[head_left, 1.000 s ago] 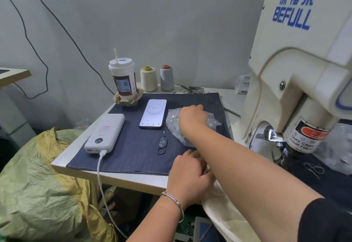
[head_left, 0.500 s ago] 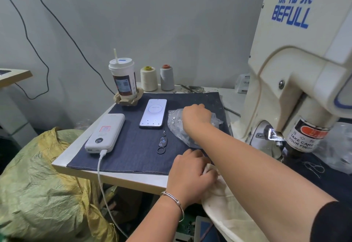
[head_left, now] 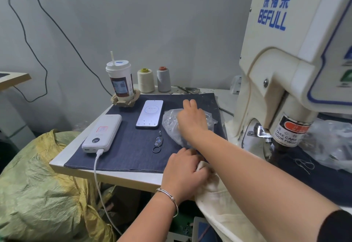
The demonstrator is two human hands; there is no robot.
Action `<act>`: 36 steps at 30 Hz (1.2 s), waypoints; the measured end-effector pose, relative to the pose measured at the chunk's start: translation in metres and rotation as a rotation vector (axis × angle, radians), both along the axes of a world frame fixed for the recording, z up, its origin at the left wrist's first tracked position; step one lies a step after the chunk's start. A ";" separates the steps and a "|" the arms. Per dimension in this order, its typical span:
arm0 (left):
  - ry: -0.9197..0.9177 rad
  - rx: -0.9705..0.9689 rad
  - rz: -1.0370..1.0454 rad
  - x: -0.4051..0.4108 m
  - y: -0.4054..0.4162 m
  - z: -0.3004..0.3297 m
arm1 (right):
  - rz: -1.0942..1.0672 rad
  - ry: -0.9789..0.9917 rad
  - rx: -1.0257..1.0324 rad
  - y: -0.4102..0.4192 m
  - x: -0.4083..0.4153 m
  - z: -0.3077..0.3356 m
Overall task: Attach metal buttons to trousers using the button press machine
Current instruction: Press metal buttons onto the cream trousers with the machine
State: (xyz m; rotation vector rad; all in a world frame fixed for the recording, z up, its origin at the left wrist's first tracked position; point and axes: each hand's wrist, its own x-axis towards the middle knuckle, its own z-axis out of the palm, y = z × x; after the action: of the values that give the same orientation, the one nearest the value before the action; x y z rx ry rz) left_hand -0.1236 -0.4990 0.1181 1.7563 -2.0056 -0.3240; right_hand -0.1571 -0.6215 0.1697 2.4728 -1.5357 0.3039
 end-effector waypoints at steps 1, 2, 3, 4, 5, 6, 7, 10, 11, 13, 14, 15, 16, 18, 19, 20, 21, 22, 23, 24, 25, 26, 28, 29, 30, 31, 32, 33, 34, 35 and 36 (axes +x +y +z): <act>0.006 -0.004 -0.003 0.000 0.000 0.000 | 0.008 0.002 -0.006 0.001 -0.001 -0.001; 0.008 -0.006 -0.003 0.001 0.000 0.000 | 0.017 0.002 -0.010 0.002 -0.002 -0.002; 0.002 -0.001 -0.001 0.001 0.000 0.001 | 0.028 0.002 -0.016 0.004 -0.003 -0.002; -0.013 0.008 0.002 0.001 -0.001 0.001 | 0.039 0.003 -0.026 0.005 -0.004 -0.002; -0.025 0.019 0.006 0.001 0.000 0.001 | 0.054 0.004 -0.042 0.007 -0.006 -0.001; -0.029 0.024 0.008 0.000 0.000 0.001 | 0.071 0.005 -0.060 0.009 -0.009 0.000; -0.028 0.025 0.009 0.000 0.000 0.002 | 0.089 0.006 -0.072 0.012 -0.012 0.001; -0.013 0.009 0.006 0.000 0.000 0.002 | 0.156 -0.014 -0.083 0.026 -0.024 0.009; -0.006 0.000 0.016 0.000 -0.001 0.001 | 0.176 -0.041 -0.083 0.033 -0.029 0.013; 0.052 -0.011 0.056 0.000 0.001 0.000 | 0.204 -0.123 -0.064 0.054 -0.043 0.023; 0.104 -0.009 0.083 0.000 0.002 0.001 | 0.228 -0.165 -0.053 0.068 -0.052 0.026; 0.106 -0.006 0.100 -0.001 0.003 0.001 | 0.268 -0.198 -0.050 0.084 -0.062 0.030; 0.010 -0.028 0.086 -0.003 0.002 0.002 | 0.328 -0.215 -0.066 0.103 -0.074 0.033; -0.156 -0.058 0.053 -0.004 0.002 0.003 | 0.472 -0.234 -0.111 0.144 -0.108 0.037; -0.136 -0.058 0.043 -0.004 0.001 0.002 | 0.538 -0.227 -0.124 0.161 -0.129 0.036; -0.084 -0.041 0.026 -0.003 0.000 0.002 | 0.577 -0.197 -0.134 0.175 -0.152 0.035; -0.005 -0.027 0.021 -0.001 0.000 0.002 | 0.590 -0.160 -0.150 0.185 -0.176 0.032; 0.044 -0.026 0.017 -0.001 0.000 0.001 | 0.582 -0.133 -0.159 0.190 -0.200 0.030; 0.067 -0.026 0.018 -0.001 0.000 0.000 | 0.550 -0.128 -0.164 0.192 -0.224 0.029; 0.077 -0.028 0.021 -0.001 0.000 0.000 | 0.496 -0.134 -0.168 0.189 -0.246 0.027; 0.083 -0.031 0.023 -0.002 0.001 0.000 | 0.420 -0.136 -0.172 0.184 -0.265 0.027; 0.081 -0.029 0.026 -0.003 0.001 0.000 | 0.333 -0.132 -0.168 0.175 -0.282 0.027; 0.098 -0.016 0.031 -0.004 0.001 -0.001 | 0.168 -0.138 -0.165 0.154 -0.310 0.023; 0.116 -0.014 0.031 -0.004 0.001 -0.001 | 0.113 -0.144 -0.174 0.144 -0.321 0.019; 0.132 -0.014 0.034 -0.003 0.002 -0.002 | 0.080 -0.135 -0.184 0.136 -0.328 0.014; 0.144 -0.016 0.035 -0.004 0.002 -0.002 | 0.070 -0.113 -0.193 0.129 -0.334 0.008; 0.148 -0.018 0.034 -0.003 0.002 -0.002 | 0.073 -0.084 -0.206 0.125 -0.337 0.002; 0.145 -0.019 0.034 -0.004 0.002 -0.002 | 0.080 -0.060 -0.209 0.121 -0.339 -0.004; 0.137 -0.020 0.037 -0.004 0.002 -0.002 | 0.083 -0.054 -0.200 0.120 -0.341 -0.010; 0.129 -0.021 0.041 -0.004 0.002 -0.002 | 0.083 -0.070 -0.181 0.118 -0.343 -0.015; 0.123 -0.021 0.043 -0.004 0.002 -0.003 | 0.076 -0.096 -0.159 0.116 -0.345 -0.020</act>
State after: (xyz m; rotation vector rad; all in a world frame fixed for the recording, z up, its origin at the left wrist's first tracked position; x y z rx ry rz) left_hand -0.1275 -0.4969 0.1154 1.7212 -1.8757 -0.3857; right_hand -0.5018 -0.5054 0.1499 2.4271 -1.3955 0.5423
